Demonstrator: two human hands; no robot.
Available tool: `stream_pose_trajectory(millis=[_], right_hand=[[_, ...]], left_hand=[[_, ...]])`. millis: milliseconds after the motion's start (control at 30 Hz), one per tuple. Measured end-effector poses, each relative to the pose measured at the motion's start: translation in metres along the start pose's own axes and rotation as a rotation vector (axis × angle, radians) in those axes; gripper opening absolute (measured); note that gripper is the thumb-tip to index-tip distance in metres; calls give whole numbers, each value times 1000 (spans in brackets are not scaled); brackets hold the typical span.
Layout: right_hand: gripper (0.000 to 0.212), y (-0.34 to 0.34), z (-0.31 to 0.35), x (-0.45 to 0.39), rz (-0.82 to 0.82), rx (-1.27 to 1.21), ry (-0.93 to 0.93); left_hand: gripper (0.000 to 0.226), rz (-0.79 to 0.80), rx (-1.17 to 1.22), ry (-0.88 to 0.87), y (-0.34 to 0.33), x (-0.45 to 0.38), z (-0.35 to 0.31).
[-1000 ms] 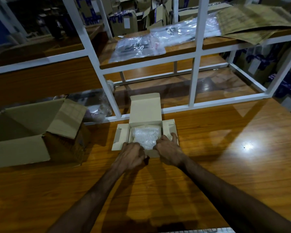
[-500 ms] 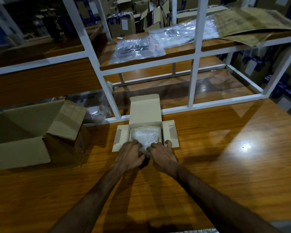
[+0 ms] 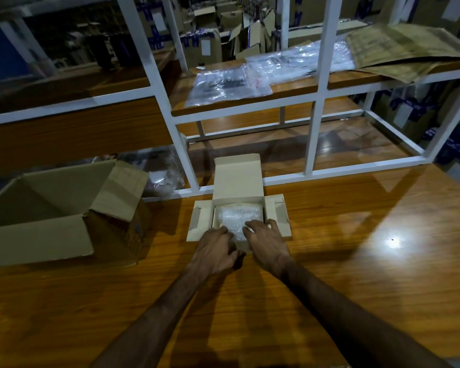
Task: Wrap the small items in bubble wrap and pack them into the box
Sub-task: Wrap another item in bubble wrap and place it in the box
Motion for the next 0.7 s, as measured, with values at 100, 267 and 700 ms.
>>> stream_pose_trajectory(millis=[100,267,700], right_hand=[[65,2,-1,0,-3,-29,7],[52,12,-3,20,-142,-227,-30],[28,43,47,40,-469,-782,-94]], left_hand=[[50,6,13,-21,0,3,-1],[50,-132,245,-1,4,30,9],[32,-383,510,80,38,110,56]])
Point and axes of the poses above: each hand's wrist, its own x-axis away from the middle knuckle, its own y-axis out of the back of the hand, z = x × y, the point moved 8 cm from there along -x, towards the middle knuckle, and after that the axes turned 9 degrees about z, right-handed, at the moved point
